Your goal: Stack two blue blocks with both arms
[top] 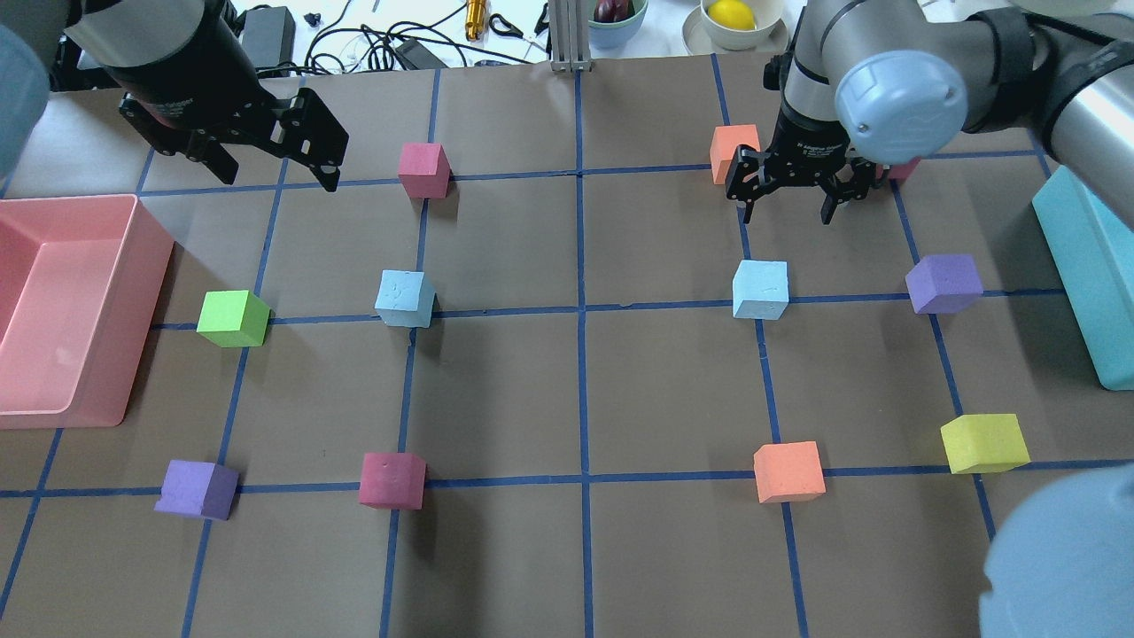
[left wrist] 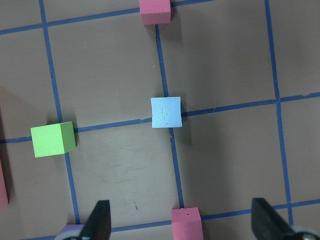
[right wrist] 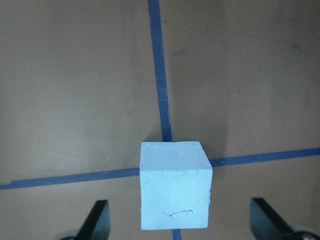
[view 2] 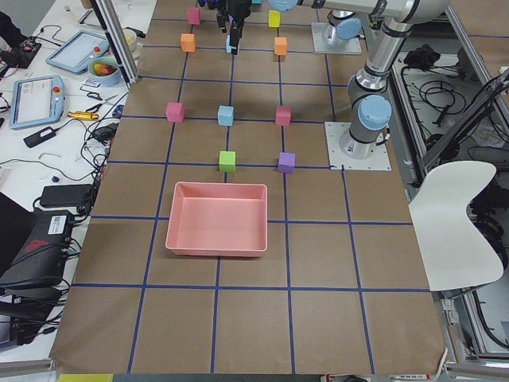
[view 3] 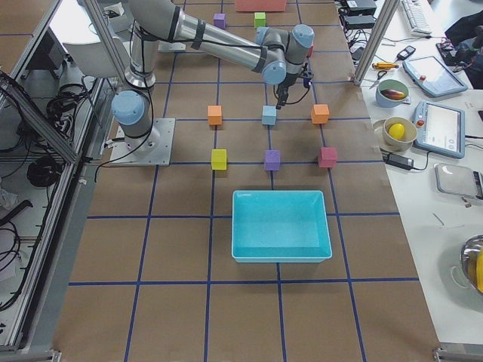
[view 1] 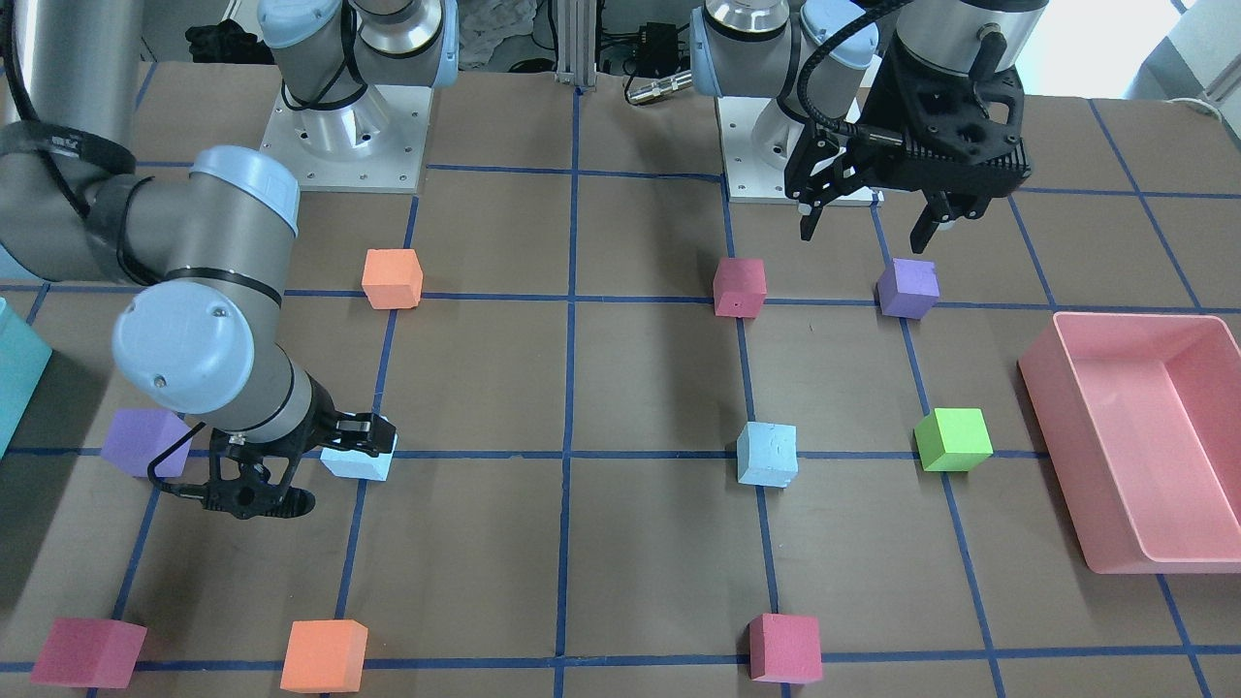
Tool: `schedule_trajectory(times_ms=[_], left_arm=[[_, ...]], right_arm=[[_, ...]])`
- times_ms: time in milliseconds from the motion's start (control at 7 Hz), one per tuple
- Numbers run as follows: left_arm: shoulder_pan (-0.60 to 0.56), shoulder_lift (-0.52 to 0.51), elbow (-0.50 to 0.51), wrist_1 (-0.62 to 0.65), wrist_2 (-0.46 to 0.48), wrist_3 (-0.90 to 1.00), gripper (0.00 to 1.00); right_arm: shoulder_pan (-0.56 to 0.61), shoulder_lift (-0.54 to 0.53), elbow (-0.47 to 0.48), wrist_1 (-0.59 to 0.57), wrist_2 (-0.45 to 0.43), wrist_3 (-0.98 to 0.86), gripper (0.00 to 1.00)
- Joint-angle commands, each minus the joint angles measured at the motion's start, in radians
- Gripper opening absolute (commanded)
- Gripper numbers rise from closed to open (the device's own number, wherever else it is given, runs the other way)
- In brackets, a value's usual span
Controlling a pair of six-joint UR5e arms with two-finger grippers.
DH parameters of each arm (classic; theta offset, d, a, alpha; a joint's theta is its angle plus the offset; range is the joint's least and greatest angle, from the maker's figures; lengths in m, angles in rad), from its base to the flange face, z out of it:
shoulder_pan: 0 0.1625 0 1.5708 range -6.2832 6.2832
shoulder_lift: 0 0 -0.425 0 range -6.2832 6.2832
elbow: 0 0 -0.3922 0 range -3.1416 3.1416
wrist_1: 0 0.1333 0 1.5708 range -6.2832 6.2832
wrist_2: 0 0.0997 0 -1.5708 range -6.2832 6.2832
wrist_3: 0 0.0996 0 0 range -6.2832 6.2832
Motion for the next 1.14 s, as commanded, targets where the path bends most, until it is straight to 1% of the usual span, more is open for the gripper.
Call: schedule_trajectory(times_ms=[0,143,286,429,571,714,857,1000], left_arm=[[0.000,-0.039,-0.022,0.023,0.012,0.000,1.00],[0.000,-0.085,-0.055,0.049,0.011,0.000,1.00],[0.000,-0.135,-0.101,0.143,0.008,0.000,1.00],[-0.001,-0.165,-0.155,0.225,0.006,0.004,1.00],[-0.002,-0.186,-0.230,0.314,0.008,0.009,1.00],[-0.002,-0.212,-0.294,0.441,0.011,0.012,1.00],[-0.002,-0.247,-0.313,0.506,0.011,0.012,1.00],[-0.002,-0.292,-0.318,0.569,0.012,0.006,1.00]], right_arm=[[0.000,0.021,0.077,-0.059,0.001,0.001,1.00],[0.000,0.026,0.108,-0.093,0.001,0.001,1.00],[-0.002,0.042,0.112,-0.146,0.001,0.001,1.00],[-0.003,0.049,0.119,-0.177,0.001,0.016,0.60],[-0.005,0.049,0.111,-0.177,-0.001,0.015,0.12],[-0.005,0.044,0.096,-0.176,-0.004,0.016,0.00],[-0.002,0.029,0.068,-0.165,-0.004,0.018,0.00],[0.021,0.024,0.006,-0.138,-0.001,0.019,0.00]])
